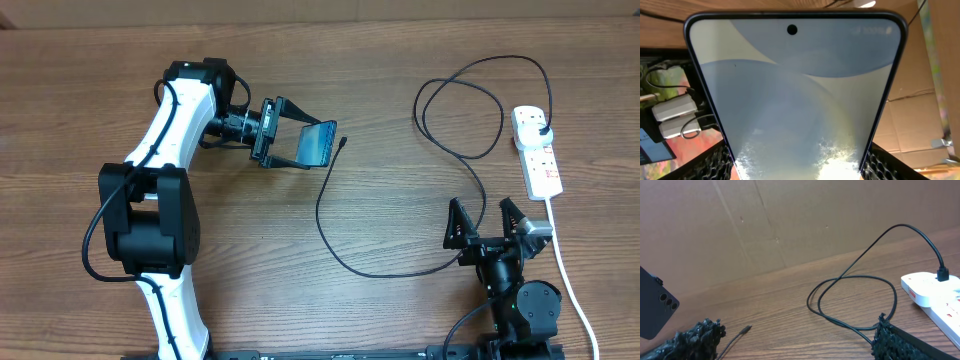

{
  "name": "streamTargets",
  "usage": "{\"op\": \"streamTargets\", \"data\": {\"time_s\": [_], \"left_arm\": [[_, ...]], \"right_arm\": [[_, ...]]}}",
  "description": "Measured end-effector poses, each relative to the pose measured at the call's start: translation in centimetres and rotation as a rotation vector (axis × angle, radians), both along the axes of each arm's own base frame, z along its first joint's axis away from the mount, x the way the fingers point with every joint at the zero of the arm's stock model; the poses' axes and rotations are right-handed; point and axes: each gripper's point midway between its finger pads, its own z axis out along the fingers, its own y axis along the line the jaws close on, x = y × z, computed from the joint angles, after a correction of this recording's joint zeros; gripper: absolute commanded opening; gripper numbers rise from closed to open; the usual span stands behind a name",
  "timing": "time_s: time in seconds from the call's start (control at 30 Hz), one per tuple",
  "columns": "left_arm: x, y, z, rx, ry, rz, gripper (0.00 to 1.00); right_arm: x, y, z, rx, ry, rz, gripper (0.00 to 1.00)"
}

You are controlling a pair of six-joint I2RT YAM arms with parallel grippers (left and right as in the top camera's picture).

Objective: Plug charger to phone and switch on socket
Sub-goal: 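Lift the phone with the left gripper and tilt it upright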

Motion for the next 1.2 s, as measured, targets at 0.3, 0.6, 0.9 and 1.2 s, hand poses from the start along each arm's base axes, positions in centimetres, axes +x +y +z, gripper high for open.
{"op": "streamTargets", "data": {"time_s": [0.3,0.6,0.9,1.2], "left_arm": [[0.09,-0.15,0.48,-0.026,0.021,0.012,0.59],[0.10,-0.17,0.53,-0.029,0.021,0.012,0.59],[0.10,-0.17,0.53,-0.029,0.021,0.012,0.59],[0.10,-0.17,0.53,-0.029,0.021,0.012,0.59]], "right_arm": [[0.00,0.01,0.00,0.000,0.000,0.000,1.00],[0.00,0.00,-0.01,0.000,0.000,0.000,1.00],[0.00,0.00,0.00,0.000,0.000,0.000,1.00],[0.00,0.00,-0.01,0.000,0.000,0.000,1.00]]}}
